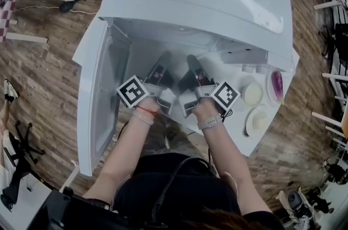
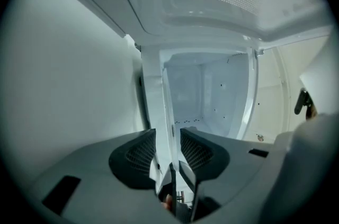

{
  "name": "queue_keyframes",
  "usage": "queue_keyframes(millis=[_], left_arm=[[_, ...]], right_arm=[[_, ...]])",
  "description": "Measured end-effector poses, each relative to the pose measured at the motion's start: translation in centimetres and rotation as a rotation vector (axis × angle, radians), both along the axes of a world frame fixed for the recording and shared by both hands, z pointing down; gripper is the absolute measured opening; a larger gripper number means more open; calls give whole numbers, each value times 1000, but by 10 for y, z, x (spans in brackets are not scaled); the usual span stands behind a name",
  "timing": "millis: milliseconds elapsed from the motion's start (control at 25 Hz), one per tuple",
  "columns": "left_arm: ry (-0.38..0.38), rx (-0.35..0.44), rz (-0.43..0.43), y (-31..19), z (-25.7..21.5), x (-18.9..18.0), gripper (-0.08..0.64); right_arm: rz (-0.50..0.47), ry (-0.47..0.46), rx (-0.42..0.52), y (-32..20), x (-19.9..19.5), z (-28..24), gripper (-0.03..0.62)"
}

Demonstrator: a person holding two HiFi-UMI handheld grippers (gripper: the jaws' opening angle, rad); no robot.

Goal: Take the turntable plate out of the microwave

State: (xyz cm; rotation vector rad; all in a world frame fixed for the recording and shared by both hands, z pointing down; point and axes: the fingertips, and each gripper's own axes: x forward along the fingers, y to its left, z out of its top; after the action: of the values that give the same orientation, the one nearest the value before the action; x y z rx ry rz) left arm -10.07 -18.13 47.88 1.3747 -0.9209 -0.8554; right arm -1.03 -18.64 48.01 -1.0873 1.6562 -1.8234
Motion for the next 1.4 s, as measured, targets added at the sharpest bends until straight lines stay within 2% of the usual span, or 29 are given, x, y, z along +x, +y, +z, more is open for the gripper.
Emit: queue_keyframes(millis=[160, 560, 760, 960, 1080, 1400], left_arm=[[75, 3, -35, -1, 1, 0, 133], [132, -3, -77, -3, 3, -5, 133], [193, -1, -99, -5, 3, -4, 132], [195, 4, -97, -10, 2, -1, 126], [194, 10, -103, -10, 2, -2, 45], [195, 12, -89, -11, 2, -2, 35]], right_arm=[[-14, -3, -5, 10, -2, -1, 44], [-33, -8, -25, 28, 0, -3, 43], [-39, -11, -24, 31, 0, -3, 43], [-50, -16, -28, 35, -1, -2, 43], [-55, -18, -27, 35, -2, -2, 43], [-74, -10, 2, 33, 0, -1, 44]])
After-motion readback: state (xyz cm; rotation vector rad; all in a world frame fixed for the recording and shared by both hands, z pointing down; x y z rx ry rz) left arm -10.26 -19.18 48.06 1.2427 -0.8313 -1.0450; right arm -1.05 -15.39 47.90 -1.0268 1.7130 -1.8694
